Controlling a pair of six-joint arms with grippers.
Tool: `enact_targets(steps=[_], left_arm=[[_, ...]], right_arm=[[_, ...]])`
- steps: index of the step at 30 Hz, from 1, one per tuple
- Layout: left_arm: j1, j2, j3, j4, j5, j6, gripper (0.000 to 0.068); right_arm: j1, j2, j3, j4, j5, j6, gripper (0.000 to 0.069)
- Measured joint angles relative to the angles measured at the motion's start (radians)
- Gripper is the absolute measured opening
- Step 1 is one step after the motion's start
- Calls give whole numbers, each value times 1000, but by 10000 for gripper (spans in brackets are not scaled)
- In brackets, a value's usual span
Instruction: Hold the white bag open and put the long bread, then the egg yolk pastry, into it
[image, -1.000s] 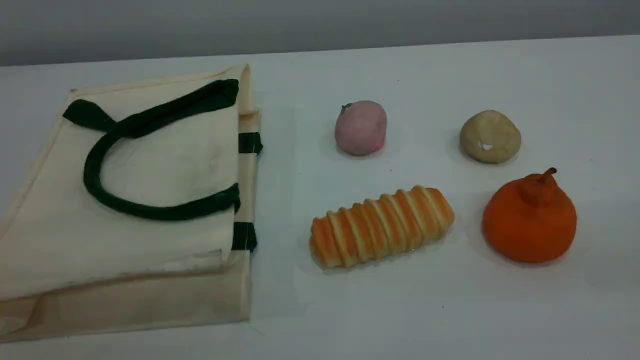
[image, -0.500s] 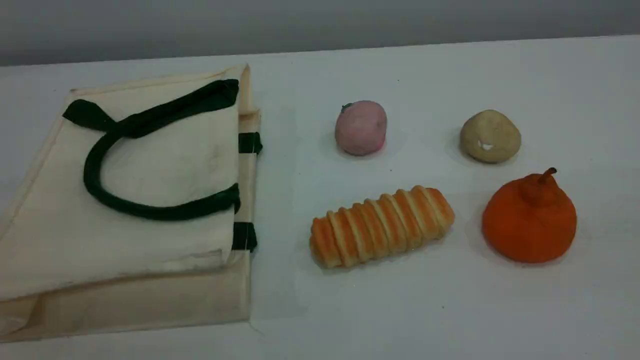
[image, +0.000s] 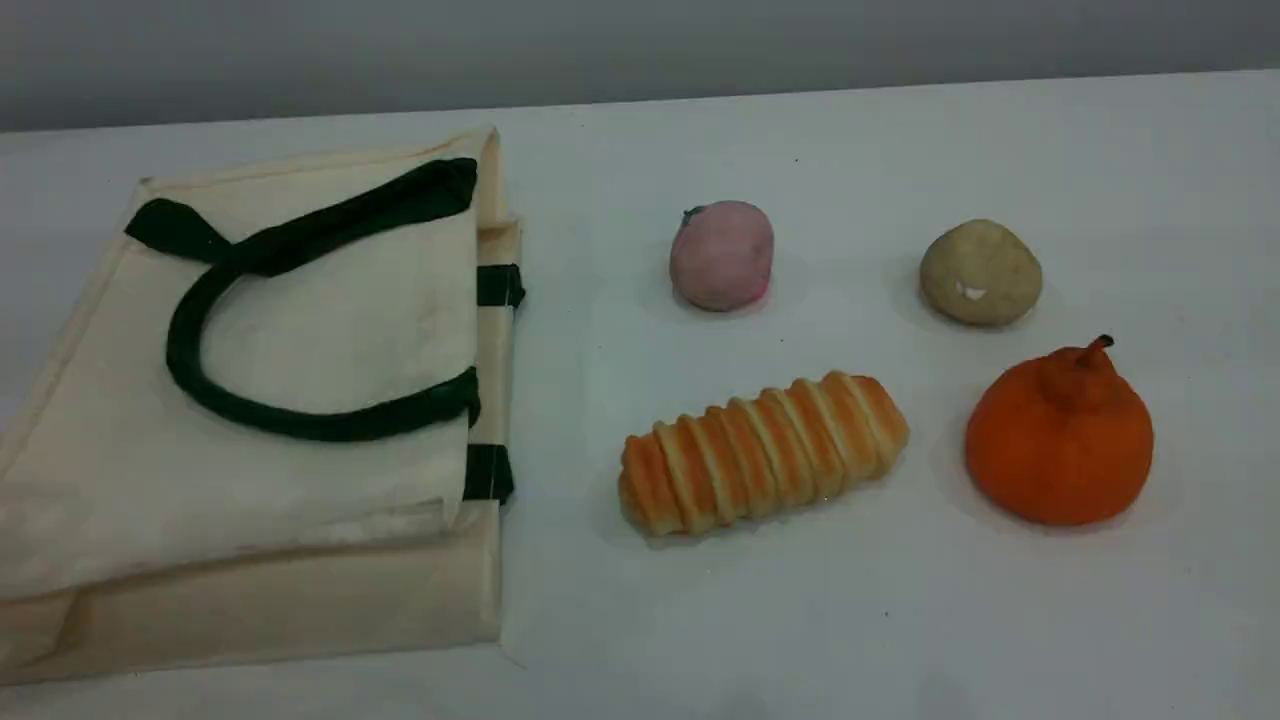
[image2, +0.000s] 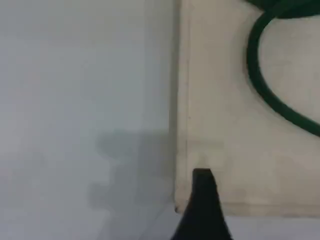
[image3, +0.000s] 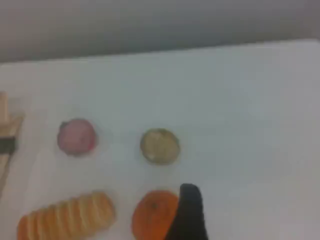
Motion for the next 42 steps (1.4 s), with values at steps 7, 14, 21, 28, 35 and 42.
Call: enact_targets(steps=[7,14,21,28,35,42], left_arm=[[0,187,-6,0,-130,1,500],[0,308,-6,-36,-229,16,500],[0,448,-6,-89,-349,65,500],[-4,604,-56,-92,-365,65,500],[-58,737,-146,-116,-372,87,500],[-113,864,-225,-126,-398,87,500]], right_arm=[[0,201,-108,7,55,0,561],[0,361,-192,11,63,-14,561],[0,418,-216,28,73,-28,561],[0,418,-216,34,73,-32,561],[0,418,-215,73,56,-69,561],[0,418,-215,74,56,-72,561]])
